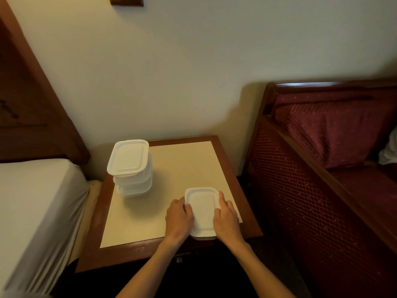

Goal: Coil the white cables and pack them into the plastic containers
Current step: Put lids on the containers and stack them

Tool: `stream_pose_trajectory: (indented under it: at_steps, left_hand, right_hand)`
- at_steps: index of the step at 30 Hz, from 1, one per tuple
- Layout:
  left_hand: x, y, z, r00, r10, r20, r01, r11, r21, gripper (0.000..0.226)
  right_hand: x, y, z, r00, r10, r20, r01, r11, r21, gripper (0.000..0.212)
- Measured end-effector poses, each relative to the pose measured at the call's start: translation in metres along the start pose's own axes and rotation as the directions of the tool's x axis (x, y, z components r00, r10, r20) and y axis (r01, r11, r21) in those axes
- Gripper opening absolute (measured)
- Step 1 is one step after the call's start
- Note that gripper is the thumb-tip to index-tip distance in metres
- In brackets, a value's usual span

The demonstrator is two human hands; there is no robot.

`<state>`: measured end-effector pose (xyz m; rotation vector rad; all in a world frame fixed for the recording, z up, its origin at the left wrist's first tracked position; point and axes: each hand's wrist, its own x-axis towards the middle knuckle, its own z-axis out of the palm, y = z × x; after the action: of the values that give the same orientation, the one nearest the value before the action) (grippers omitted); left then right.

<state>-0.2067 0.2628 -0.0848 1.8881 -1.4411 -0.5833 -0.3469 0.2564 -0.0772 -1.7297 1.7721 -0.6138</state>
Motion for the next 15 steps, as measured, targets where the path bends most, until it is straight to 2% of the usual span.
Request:
stream_pose_trajectory:
  at_steps: [5, 12, 15]
  left_hand:
    - [0.005, -0.025, -0.018, 1.000, 0.012, 0.003, -0.012, 0.994, 0.108, 0.050]
    - [-0.003, -0.017, -0.019, 0.992, -0.127, -0.008, 0.125, 0.966, 0.228, 0.054]
    - [-0.004, -0.012, -0.018, 0.984, -0.175, -0.038, 0.179, 0.948, 0.264, 0.054]
  right_hand:
    - [0.002, -0.024, 0.027, 0.999, -0.045, 0.009, 0.045, 0.998, -0.045, 0.052]
    - [0.010, -0.024, 0.023, 0.996, -0.035, 0.079, 0.050, 0.980, -0.190, 0.060]
    - [0.007, -0.024, 0.028, 0.999, -0.053, -0.001, 0.052, 0.988, -0.144, 0.058]
